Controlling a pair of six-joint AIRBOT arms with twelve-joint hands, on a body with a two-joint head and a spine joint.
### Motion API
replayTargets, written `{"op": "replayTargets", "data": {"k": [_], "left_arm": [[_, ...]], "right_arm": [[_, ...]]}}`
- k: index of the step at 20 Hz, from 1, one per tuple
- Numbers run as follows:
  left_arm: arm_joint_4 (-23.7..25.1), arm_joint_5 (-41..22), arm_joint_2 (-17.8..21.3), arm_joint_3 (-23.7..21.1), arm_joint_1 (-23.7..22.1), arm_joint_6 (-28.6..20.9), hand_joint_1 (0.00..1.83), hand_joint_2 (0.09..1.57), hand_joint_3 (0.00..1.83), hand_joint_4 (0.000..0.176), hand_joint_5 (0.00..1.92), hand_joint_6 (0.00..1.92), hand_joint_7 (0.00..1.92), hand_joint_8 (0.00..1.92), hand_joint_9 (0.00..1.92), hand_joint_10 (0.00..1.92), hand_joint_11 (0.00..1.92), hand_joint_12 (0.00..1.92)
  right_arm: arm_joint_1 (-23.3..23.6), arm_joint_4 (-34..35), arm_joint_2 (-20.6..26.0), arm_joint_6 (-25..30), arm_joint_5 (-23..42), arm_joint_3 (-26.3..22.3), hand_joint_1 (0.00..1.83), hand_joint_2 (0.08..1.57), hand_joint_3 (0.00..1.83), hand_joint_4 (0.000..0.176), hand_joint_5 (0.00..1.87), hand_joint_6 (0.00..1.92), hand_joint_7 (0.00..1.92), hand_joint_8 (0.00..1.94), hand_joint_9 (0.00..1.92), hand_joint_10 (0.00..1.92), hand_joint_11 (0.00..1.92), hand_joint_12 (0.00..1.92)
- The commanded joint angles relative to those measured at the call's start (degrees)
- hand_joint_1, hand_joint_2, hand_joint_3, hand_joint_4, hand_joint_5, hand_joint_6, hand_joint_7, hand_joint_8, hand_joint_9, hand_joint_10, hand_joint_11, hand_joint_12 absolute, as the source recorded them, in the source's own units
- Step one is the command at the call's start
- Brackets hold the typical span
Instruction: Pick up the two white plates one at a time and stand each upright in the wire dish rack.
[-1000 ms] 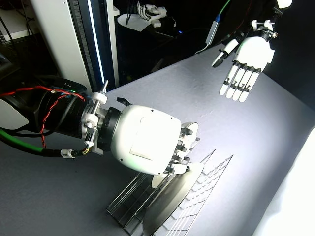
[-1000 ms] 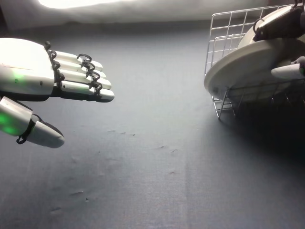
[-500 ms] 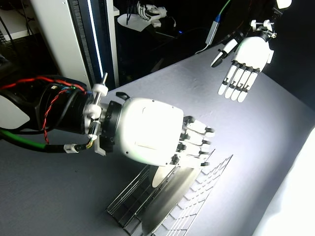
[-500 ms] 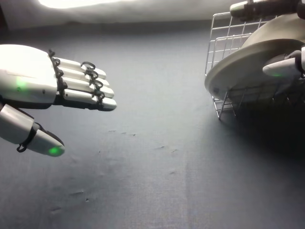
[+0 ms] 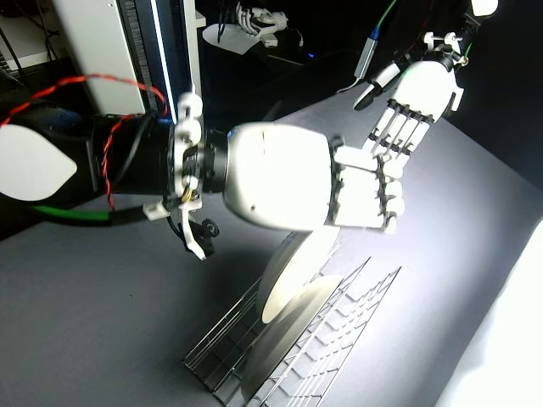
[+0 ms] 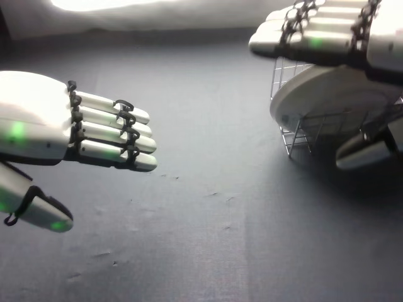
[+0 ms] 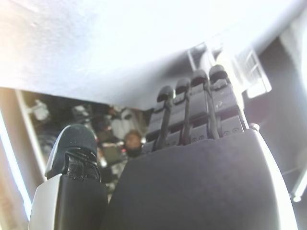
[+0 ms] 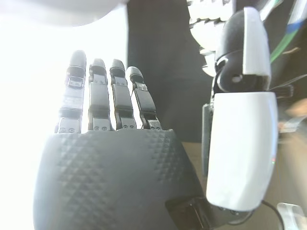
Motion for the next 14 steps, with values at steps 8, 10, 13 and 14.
{"op": "replayTargets", "data": {"k": [8, 10, 13, 14], "left_arm": [[-3.46, -2.19, 1.32, -1.55, -2.13, 0.02, 0.00, 1.28, 0.01, 0.000, 0.05, 0.02, 0.02, 0.01, 0.00, 0.00, 0.00, 0.00], [-3.46, -2.20, 1.58, -1.62, -2.13, -0.16, 0.00, 1.28, 0.00, 0.000, 0.10, 0.01, 0.07, 0.01, 0.02, 0.00, 0.00, 0.00], [-3.46, -2.38, 1.75, -1.67, -2.14, -0.16, 0.00, 1.32, 0.00, 0.000, 0.48, 0.02, 0.61, 0.04, 0.55, 0.06, 0.02, 0.87], [-3.46, -2.39, 1.78, -1.73, -2.14, -0.16, 0.00, 1.34, 0.00, 0.000, 0.61, 0.02, 0.75, 0.04, 0.69, 0.10, 0.09, 0.98]], "right_arm": [[2.42, -9.99, 0.38, -1.59, 11.89, -0.23, 0.58, 0.83, 0.00, 0.000, 0.00, 0.00, 0.00, 0.00, 0.00, 0.00, 0.00, 0.00], [2.74, -11.35, 0.42, -1.94, 13.04, -0.22, 0.42, 0.90, 0.00, 0.000, 0.04, 0.02, 0.06, 0.02, 0.07, 0.00, 0.00, 0.31], [3.05, -13.17, 0.70, -2.26, 14.21, -0.15, 0.32, 1.12, 0.00, 0.000, 0.68, 0.05, 0.76, 0.05, 0.67, 0.08, 0.10, 1.17], [3.16, -14.49, 0.78, -2.45, 15.02, -0.06, 0.34, 1.16, 0.00, 0.000, 0.88, 0.06, 0.94, 0.07, 0.82, 0.13, 0.17, 1.27]]}}
